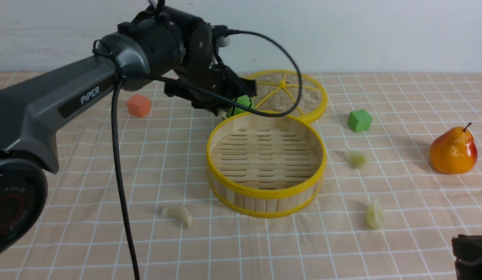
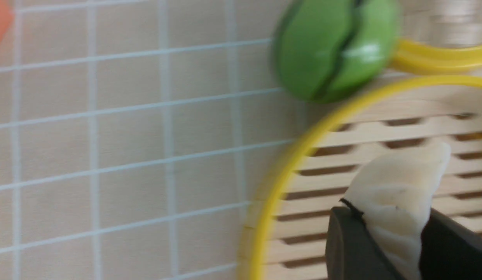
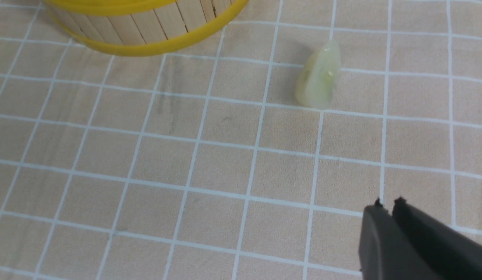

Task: Put the dumplings into the steamer on the table with the brown tablecloth.
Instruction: 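Place the dumpling into the bamboo steamer basket with the left gripper, then reach for and grasp a dumpling on the table with the left gripper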

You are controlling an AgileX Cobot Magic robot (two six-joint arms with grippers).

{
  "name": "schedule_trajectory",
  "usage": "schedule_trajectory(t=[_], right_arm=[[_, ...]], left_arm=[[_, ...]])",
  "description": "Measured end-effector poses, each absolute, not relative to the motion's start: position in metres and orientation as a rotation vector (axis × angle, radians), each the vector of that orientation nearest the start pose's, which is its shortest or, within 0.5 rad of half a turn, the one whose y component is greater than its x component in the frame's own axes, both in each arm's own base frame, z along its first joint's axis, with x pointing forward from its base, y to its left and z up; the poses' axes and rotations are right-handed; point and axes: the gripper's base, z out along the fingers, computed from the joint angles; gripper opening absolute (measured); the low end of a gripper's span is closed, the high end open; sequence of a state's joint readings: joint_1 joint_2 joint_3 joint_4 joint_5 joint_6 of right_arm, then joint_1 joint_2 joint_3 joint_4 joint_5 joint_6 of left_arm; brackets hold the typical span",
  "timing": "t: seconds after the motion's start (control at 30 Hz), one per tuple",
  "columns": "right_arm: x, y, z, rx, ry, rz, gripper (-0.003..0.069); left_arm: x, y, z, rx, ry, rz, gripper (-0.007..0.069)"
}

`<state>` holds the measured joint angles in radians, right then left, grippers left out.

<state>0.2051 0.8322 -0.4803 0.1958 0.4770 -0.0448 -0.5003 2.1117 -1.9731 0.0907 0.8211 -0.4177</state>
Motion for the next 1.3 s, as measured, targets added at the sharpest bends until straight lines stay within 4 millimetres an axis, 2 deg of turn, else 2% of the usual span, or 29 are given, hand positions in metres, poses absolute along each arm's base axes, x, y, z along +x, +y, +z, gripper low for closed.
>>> schedule_trajectory(t=[0.03, 0.07, 0.13, 0.17, 0.23, 0.3, 0.37, 0.5, 0.57, 0.67, 0.73, 0.83, 0.87, 0.9, 0.93, 1.07, 1.23, 1.3], right_arm=[[0.149, 0.039, 0.253, -0.133, 2.313, 0.274, 0.0046], [0.149, 0.039, 0.253, -0.133, 2.313, 0.274, 0.0050], [0.149, 0.039, 0.253, -0.133, 2.313, 0.274, 0.0050], [0.149, 0.039, 0.253, -0.133, 2.313, 0.274, 0.0050], [0.149, 0.040, 0.253, -0.125, 2.313, 0.284, 0.0050], [0.148, 0.040, 0.253, -0.121, 2.313, 0.289, 0.0050], [0.148, 0.040, 0.253, -0.113, 2.313, 0.299, 0.0052], [0.148, 0.040, 0.253, -0.109, 2.313, 0.304, 0.0052], [0.148, 0.040, 0.253, -0.108, 2.313, 0.305, 0.0052], [0.148, 0.041, 0.253, -0.105, 2.315, 0.309, 0.0052], [0.148, 0.041, 0.252, -0.103, 2.316, 0.311, 0.0052], [0.148, 0.041, 0.252, -0.103, 2.317, 0.310, 0.0052], [0.148, 0.041, 0.252, -0.102, 2.318, 0.311, 0.0052], [0.148, 0.041, 0.252, -0.101, 2.318, 0.313, 0.0052], [0.148, 0.041, 0.252, -0.097, 2.319, 0.317, 0.0052], [0.148, 0.041, 0.252, -0.089, 2.319, 0.327, 0.0052], [0.148, 0.042, 0.252, -0.079, 2.319, 0.340, 0.0055], [0.148, 0.042, 0.252, -0.078, 2.319, 0.341, 0.0057]], left_arm=[[0.432, -0.229, 0.285, 0.148, 2.455, -0.300, 0.0174], [0.429, -0.242, 0.278, 0.155, 2.460, -0.323, 0.0174], [0.434, -0.246, 0.259, 0.132, 2.489, -0.321, 0.0174], [0.435, -0.247, 0.256, 0.130, 2.492, -0.320, 0.0174], [0.443, -0.248, 0.225, 0.079, 2.551, -0.296, 0.0174], [0.444, -0.248, 0.214, 0.058, 2.568, -0.287, 0.0181], [0.448, -0.249, 0.204, 0.011, 2.566, -0.298, 0.0251], [0.449, -0.250, 0.204, -0.030, 2.560, -0.310, 0.0428], [0.446, -0.248, 0.206, -0.037, 2.582, -0.293, 0.0457], [0.424, -0.233, 0.247, -0.006, 2.670, -0.194, 0.0474], [0.409, -0.223, 0.280, 0.072, 2.683, -0.150, 0.0460], [0.384, -0.208, 0.316, 0.218, 2.698, -0.093, 0.0429], [0.375, -0.203, 0.324, 0.239, 2.703, -0.089, 0.0417], [0.371, -0.201, 0.325, 0.244, 2.707, -0.088, 0.0412], [0.360, -0.195, 0.324, 0.251, 2.735, -0.079, 0.0395], [0.337, -0.184, 0.290, 0.178, 2.787, -0.105, 0.0363], [0.330, -0.175, 0.236, -0.079, 2.755, -0.134, 0.0357], [0.328, -0.171, 0.221, -0.158, 2.746, -0.123, 0.0357]])
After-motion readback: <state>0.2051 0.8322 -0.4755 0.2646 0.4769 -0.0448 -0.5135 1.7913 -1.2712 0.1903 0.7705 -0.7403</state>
